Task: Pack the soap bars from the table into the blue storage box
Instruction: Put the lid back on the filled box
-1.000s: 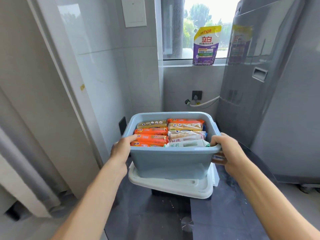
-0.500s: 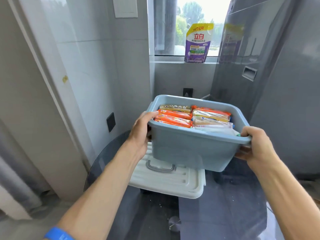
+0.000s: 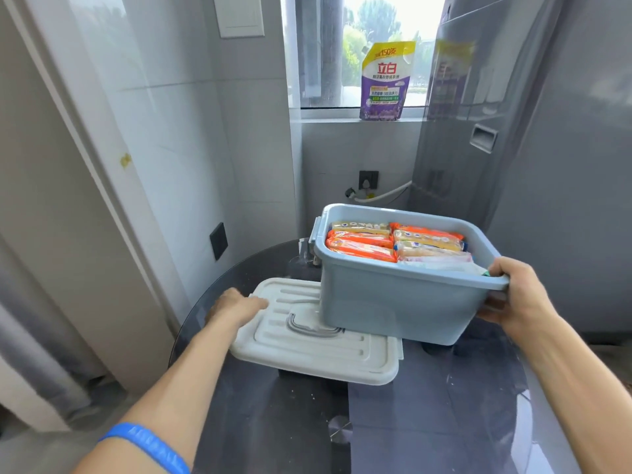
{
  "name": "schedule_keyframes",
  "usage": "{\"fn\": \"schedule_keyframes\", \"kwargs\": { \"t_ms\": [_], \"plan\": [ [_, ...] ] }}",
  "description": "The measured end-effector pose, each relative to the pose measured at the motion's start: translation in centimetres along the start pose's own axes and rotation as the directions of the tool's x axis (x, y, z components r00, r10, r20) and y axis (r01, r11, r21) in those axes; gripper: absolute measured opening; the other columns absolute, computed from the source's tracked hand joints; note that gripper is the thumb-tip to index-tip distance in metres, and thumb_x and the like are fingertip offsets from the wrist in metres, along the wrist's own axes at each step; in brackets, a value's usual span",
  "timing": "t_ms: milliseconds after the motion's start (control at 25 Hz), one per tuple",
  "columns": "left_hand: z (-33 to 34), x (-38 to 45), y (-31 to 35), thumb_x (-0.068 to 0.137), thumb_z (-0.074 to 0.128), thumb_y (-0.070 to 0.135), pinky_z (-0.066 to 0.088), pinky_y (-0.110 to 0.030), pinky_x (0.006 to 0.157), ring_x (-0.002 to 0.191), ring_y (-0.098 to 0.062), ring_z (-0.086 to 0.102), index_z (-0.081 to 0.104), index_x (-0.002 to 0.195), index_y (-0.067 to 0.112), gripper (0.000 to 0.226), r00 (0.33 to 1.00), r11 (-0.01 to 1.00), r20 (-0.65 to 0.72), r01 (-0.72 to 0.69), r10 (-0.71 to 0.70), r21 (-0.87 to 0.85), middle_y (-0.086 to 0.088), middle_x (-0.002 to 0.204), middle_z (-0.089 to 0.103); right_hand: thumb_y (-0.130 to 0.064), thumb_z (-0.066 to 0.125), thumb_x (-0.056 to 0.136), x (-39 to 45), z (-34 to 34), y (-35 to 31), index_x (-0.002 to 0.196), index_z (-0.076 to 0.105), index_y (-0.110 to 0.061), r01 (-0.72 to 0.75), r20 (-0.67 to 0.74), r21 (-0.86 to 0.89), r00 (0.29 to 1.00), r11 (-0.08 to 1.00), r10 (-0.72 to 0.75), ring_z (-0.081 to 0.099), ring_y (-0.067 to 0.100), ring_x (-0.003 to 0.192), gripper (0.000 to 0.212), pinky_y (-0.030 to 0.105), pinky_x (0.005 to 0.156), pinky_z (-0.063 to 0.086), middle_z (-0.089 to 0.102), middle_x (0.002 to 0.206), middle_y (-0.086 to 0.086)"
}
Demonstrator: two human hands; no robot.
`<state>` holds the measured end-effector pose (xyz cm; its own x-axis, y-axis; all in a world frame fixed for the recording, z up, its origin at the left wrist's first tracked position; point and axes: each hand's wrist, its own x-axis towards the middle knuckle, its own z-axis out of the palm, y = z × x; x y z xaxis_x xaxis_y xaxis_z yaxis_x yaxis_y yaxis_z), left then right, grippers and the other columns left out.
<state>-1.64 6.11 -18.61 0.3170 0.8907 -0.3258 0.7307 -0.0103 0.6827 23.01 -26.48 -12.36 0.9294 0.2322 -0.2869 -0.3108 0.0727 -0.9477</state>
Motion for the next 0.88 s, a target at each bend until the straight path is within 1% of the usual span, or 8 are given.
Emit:
{"fn": "schedule_keyframes", "kwargs": {
  "t_ms": [120, 280, 480, 600, 720, 760, 800, 880],
  "plan": [
    [-1.6, 0.9, -0.7, 0.074, 0.081, 0.021, 0.055, -0.048, 0.088, 0.098, -0.035, 0.067, 0.054, 0.121, 0.002, 0.057, 0.981, 0.908, 0.127, 0.185, -0.148, -0.375, -0.019, 0.116, 0.067, -0.017, 0.054, 0.052, -0.6, 0.7, -0.1, 0.078, 0.06, -0.015, 0.013, -0.035, 0.004, 0.999, 1.0, -0.013, 0.053, 0.023, 0.056, 0.026, 0.031, 0.053, 0.053, 0.057, 0.07, 0.005],
    [-2.2, 0.4, -0.7, 0.078, 0.079, 0.009, 0.055, -0.043, 0.069, 0.087, -0.035, 0.069, 0.064, 0.115, 0.001, 0.04, 0.954, 0.888, 0.261, 0.242, -0.146, -0.391, -0.019, 0.104, 0.071, -0.018, 0.053, 0.056, -1.2, 1.2, 0.2, 0.079, 0.061, -0.014, 0.029, -0.031, 0.01, 0.999, 1.0, -0.029, 0.055, 0.022, 0.057, 0.024, 0.029, 0.051, 0.052, 0.061, 0.069, 0.004],
    [-3.9, -0.9, 1.7, 0.082, 0.066, -0.002, 0.054, -0.058, 0.078, 0.096, -0.044, 0.066, 0.061, 0.114, -0.002, 0.032, 0.951, 0.782, 0.266, 0.284, -0.157, -0.554, -0.025, 0.109, 0.067, -0.017, 0.052, 0.054, -1.2, 1.4, 0.8, 0.078, 0.058, -0.014, 0.054, -0.059, 0.029, 0.997, 0.998, -0.052, 0.055, 0.026, 0.066, 0.025, 0.035, 0.057, 0.053, 0.06, 0.078, 0.007],
    [-8.5, -1.2, 3.3, 0.073, 0.072, 0.005, 0.055, -0.048, 0.074, 0.094, -0.033, 0.066, 0.066, 0.105, 0.004, 0.033, 0.976, 0.746, -0.208, -0.085, -0.072, -0.66, -0.019, 0.111, 0.068, -0.016, 0.052, 0.051, -0.9, 1.3, 0.9, 0.075, 0.056, -0.015, 0.059, -0.088, 0.055, 0.995, 0.997, -0.054, 0.053, 0.027, 0.067, 0.024, 0.038, 0.057, 0.051, 0.057, 0.077, 0.007],
    [-13.7, -4.5, 5.3, 0.06, 0.075, 0.031, 0.058, -0.038, 0.074, 0.083, -0.021, 0.071, 0.061, 0.083, 0.035, 0.027, 0.652, 0.688, -0.746, -0.603, 0.134, -0.403, 0.011, 0.091, 0.072, -0.018, 0.054, 0.052, -0.7, 1.6, 1.0, 0.072, 0.05, -0.017, 0.123, -0.084, -0.05, 0.988, 0.991, -0.127, 0.049, 0.027, 0.072, 0.02, 0.041, 0.06, 0.045, 0.053, 0.078, 0.007],
    [-14.3, -5.9, 5.9, 0.063, 0.075, 0.029, 0.058, -0.033, 0.072, 0.081, -0.016, 0.072, 0.061, 0.081, 0.04, 0.025, 0.564, 0.579, -0.804, -0.725, 0.188, -0.373, 0.016, 0.086, 0.072, -0.018, 0.055, 0.053, -0.7, 1.7, 1.0, 0.071, 0.049, -0.017, 0.134, -0.082, -0.072, 0.987, 0.988, -0.14, 0.049, 0.027, 0.073, 0.019, 0.041, 0.061, 0.044, 0.052, 0.077, 0.006],
    [-14.2, -7.1, 6.6, 0.067, 0.075, 0.023, 0.058, -0.03, 0.07, 0.079, -0.011, 0.071, 0.061, 0.081, 0.037, 0.024, 0.544, 0.443, -0.814, -0.793, 0.204, -0.418, 0.017, 0.083, 0.073, -0.018, 0.055, 0.054, -0.7, 1.9, 1.1, 0.069, 0.048, -0.018, 0.141, -0.076, -0.084, 0.986, 0.986, -0.148, 0.048, 0.027, 0.072, 0.017, 0.041, 0.061, 0.044, 0.052, 0.076, 0.006],
    [-13.0, -8.7, 7.7, 0.073, 0.074, 0.009, 0.059, -0.029, 0.068, 0.074, -0.01, 0.071, 0.065, 0.082, 0.025, 0.021, 0.65, 0.211, -0.738, -0.759, 0.183, -0.616, 0.012, 0.079, 0.075, -0.019, 0.057, 0.055, -0.6, 1.8, 1.3, 0.068, 0.045, -0.019, 0.167, -0.044, -0.091, 0.984, 0.982, -0.171, 0.048, 0.026, 0.07, 0.017, 0.04, 0.059, 0.046, 0.052, 0.073, 0.006]
  ]
}}
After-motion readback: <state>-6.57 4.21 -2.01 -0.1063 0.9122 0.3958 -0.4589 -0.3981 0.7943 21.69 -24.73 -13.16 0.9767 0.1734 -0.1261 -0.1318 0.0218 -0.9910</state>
